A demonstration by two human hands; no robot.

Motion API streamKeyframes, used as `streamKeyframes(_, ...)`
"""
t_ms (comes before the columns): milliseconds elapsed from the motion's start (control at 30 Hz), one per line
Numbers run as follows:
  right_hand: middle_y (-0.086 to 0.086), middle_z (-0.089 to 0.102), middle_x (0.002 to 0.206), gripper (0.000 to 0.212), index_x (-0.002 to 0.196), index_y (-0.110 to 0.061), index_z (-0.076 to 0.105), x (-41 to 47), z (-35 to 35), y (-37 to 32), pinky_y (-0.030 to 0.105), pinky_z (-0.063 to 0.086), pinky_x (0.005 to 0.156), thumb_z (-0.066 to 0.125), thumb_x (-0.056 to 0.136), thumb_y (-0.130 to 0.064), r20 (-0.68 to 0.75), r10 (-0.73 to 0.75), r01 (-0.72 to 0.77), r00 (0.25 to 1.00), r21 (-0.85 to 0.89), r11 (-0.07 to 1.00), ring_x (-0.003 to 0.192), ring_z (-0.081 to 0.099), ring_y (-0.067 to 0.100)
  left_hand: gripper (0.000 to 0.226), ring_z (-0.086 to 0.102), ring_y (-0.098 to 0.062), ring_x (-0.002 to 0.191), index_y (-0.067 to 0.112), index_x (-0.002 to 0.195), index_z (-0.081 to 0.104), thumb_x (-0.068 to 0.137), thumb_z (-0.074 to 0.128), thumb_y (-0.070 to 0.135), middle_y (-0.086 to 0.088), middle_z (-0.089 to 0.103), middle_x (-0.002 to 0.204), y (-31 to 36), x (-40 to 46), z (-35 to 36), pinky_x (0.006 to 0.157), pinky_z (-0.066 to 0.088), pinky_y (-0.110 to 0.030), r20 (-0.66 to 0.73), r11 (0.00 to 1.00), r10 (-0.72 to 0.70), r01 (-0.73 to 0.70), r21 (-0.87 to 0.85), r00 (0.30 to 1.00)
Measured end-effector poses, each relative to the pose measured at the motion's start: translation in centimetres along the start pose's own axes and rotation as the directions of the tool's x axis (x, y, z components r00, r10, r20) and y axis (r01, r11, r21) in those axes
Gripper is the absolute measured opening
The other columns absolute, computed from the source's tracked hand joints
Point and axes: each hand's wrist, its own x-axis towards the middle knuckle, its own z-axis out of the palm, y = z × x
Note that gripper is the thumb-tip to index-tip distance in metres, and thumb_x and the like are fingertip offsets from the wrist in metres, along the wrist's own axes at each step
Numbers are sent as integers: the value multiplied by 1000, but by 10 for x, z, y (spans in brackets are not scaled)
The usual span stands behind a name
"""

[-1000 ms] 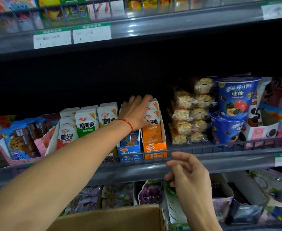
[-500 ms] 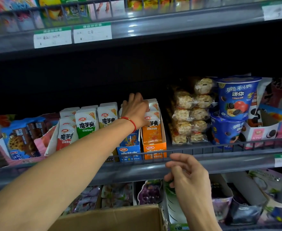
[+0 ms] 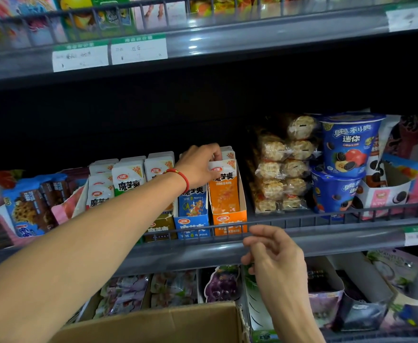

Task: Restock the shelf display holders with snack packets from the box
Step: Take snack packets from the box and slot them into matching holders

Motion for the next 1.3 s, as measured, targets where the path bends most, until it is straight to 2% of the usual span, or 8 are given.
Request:
streamKeyframes(133, -7, 75, 82, 26, 97, -21, 67, 1, 0, 0, 33, 57, 64, 56, 96, 3, 1, 12, -12, 1000, 2, 1000, 63, 72, 14, 26, 64, -22, 112, 32, 104, 57, 88, 77, 24, -1, 70, 117, 0, -2, -4, 89, 58, -48, 23, 999, 5, -4, -36, 1000)
streamKeyframes(333, -7, 75, 82, 26, 97, -21, 67, 2, 0, -1, 35, 59, 65, 56, 96, 3, 7, 14, -14, 1000, -14, 1000, 64, 72, 14, 31, 70, -18, 104, 23, 115, 61, 88, 77, 21, -3, 72, 117, 3, -6, -16, 80, 62, -32, 124, 989, -9, 27, -142, 992)
streamKeyframes(500, -6, 75, 82, 27, 97, -21, 68, 2, 1, -1, 35, 58, 65, 56, 96, 4, 5, 23, -23, 1000, -13, 1000, 62, 72, 15, 30, 69, -11, 90, 25, 112, 61, 88, 78, 23, -2, 72, 106, 4, -5, -22, 60, 52, -21, 252, 969, -56, 113, -219, 966)
streamKeyframes(600, -6, 75, 81, 27, 96, -20, 68, 3, 1, 0, 33, 56, 62, 56, 96, 4, 2, 23, -23, 1000, -10, 1000, 61, 71, 15, 28, 71, -15, 93, 23, 111, 64, 87, 78, 25, -2, 74, 105, 3, -4, -18, 75, 59, -30, 315, 970, -71, 139, -198, 947)
streamKeyframes(733, -6, 75, 82, 25, 97, -20, 68, 3, 1, 1, 27, 55, 56, 57, 97, 2, 15, 31, -31, 999, 3, 1000, 61, 71, 16, 16, 69, -9, 91, 22, 107, 66, 93, 72, 22, 4, 72, 101, -3, 4, -18, 70, 56, -25, 211, 969, -79, 125, -214, 974)
streamKeyframes(900, -2, 75, 82, 25, 96, -19, 68, 4, 1, 0, 28, 56, 57, 58, 96, 3, 23, 26, -26, 999, 5, 1000, 61, 71, 18, 14, 71, -12, 94, 20, 108, 69, 94, 70, 20, 0, 75, 105, -13, 22, -19, 82, 59, -32, 104, 966, -107, 128, -225, 989)
streamKeyframes(1067, -1, 75, 82, 25, 97, -19, 68, 4, 1, 0, 25, 54, 57, 58, 96, 4, 26, 28, -28, 999, 8, 1000, 60, 71, 18, 17, 71, -13, 95, 20, 110, 70, 93, 71, 20, 1, 75, 103, -16, 34, -12, 80, 56, -27, 38, 970, -110, 116, -213, 993)
streamKeyframes(1300, -2, 75, 82, 24, 97, -19, 68, 5, 1, -1, 26, 54, 58, 59, 95, 4, 30, 38, -38, 999, 2, 999, 60, 71, 17, 12, 67, -7, 86, 23, 93, 73, 85, 80, 18, 7, 72, 90, -25, 32, 3, 86, 53, -29, -60, 990, -81, 74, -120, 995)
